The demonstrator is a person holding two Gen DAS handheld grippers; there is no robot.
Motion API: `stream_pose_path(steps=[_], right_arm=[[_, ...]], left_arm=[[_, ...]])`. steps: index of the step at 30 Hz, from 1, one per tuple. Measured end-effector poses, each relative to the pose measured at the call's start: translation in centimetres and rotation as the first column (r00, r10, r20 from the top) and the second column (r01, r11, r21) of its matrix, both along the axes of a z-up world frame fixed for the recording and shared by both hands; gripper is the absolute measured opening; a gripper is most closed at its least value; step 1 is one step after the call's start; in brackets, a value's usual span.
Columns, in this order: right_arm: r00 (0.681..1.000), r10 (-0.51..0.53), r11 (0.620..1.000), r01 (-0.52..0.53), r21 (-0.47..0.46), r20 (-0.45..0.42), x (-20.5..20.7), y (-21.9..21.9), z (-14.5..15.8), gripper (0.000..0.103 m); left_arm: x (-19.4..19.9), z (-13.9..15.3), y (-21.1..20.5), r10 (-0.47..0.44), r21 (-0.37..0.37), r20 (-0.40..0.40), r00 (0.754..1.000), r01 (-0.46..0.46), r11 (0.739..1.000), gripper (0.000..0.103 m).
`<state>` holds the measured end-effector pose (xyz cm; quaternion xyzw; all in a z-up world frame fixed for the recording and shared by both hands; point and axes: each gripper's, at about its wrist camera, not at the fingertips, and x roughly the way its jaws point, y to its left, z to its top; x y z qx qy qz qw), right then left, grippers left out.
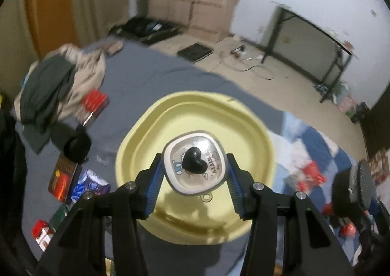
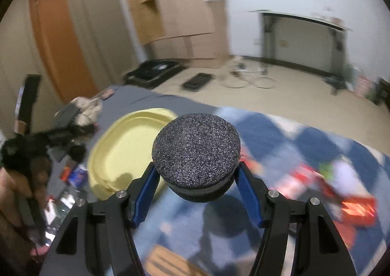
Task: Organize rigid objects
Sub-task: 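Carry the timer and puck with both grippers over the yellow tray, then open both grippers to drop the timer and puck into the tray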
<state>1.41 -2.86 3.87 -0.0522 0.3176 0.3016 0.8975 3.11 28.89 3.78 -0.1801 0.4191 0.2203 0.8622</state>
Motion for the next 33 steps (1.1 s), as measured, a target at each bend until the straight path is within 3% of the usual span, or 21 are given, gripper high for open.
stream_pose_path(steps=[4, 9, 14, 17, 23, 29, 31, 33], right_arm=[[0.994, 0.104, 0.989, -0.107, -0.103, -0.041, 2.1, 7.6, -3.2, 0.063], [0.985, 0.143, 0.964, -0.161, -0.21, -0.098, 4.6, 11.6, -7.3, 0.063], [0.979, 0.184, 0.93, -0.202, -0.307, -0.085, 5.5, 13.9, -9.2, 0.063], [0.974, 0.201, 0.925, -0.223, -0.307, -0.101, 7.2, 15.6, -9.7, 0.063], [0.97, 0.213, 0.91, -0.241, -0.338, -0.119, 7.7, 17.0, -12.1, 0.063], [0.97, 0.209, 0.915, -0.24, -0.325, -0.128, 7.8, 17.5, -13.1, 0.067], [0.968, 0.218, 0.917, -0.248, -0.312, -0.126, 7.3, 17.3, -12.8, 0.083], [0.969, 0.222, 0.925, -0.244, -0.292, -0.107, 6.3, 16.8, -12.0, 0.096]], left_arm=[[0.7, -3.9, 2.2, 0.043, -0.061, -0.065, 0.997, -0.047, 0.997, 0.051], [1.4, -7.1, 3.0, 0.046, -0.1, -0.104, 0.993, -0.056, 0.993, 0.051], [2.3, -8.8, 4.1, 0.02, -0.127, -0.113, 0.993, -0.034, 0.991, 0.051], [3.0, -9.1, 4.0, -0.009, -0.104, -0.105, 0.994, -0.002, 0.995, 0.051], [3.5, -11.2, 3.8, -0.025, -0.158, -0.145, 0.989, 0.002, 0.987, 0.051], [3.6, -11.6, 3.6, 0.028, -0.168, -0.158, 0.987, -0.055, 0.984, 0.052], [3.4, -10.8, 3.9, 0.061, -0.174, -0.161, 0.985, -0.089, 0.981, 0.063], [2.9, -8.6, 4.4, 0.125, -0.141, -0.1, 0.987, -0.139, 0.98, 0.092]])
